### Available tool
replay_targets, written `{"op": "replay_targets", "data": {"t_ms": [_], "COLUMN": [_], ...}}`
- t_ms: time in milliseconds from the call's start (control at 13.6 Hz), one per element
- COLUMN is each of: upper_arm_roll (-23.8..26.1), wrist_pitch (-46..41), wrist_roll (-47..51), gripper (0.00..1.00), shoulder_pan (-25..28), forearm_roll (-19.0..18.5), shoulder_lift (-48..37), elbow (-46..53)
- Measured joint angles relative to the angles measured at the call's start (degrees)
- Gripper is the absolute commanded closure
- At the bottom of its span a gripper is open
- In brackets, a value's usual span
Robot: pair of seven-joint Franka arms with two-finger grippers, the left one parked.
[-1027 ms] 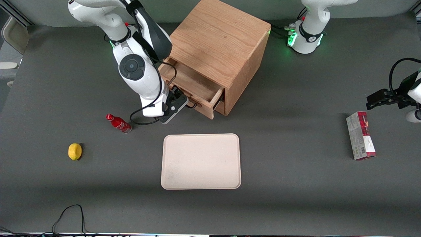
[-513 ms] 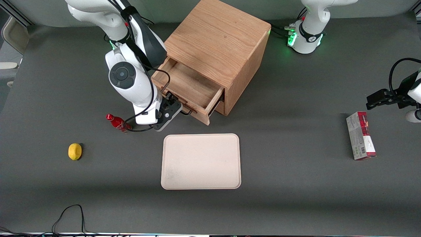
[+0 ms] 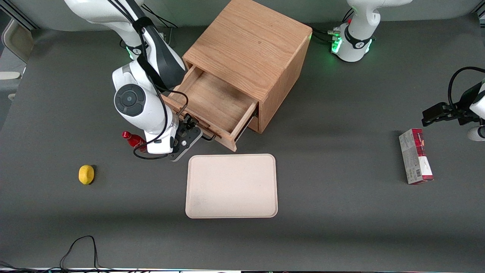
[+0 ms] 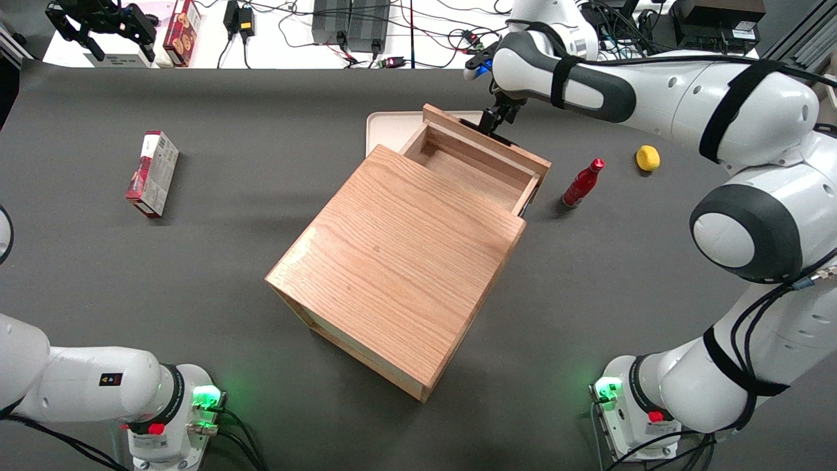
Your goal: Open upper drawer
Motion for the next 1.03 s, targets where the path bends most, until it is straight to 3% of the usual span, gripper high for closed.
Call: {"op": "replay_targets", "data": {"t_ms": [1027], "upper_arm_roll": [-0.2], "wrist_pitch": [-0.1], "wrist_roll": [-2.9], "gripper": [0.0], "shoulder_pan": [-4.7], "forearm_roll": [0.0], "shoulder_lift": [4.4], "elbow": [6.3]}}
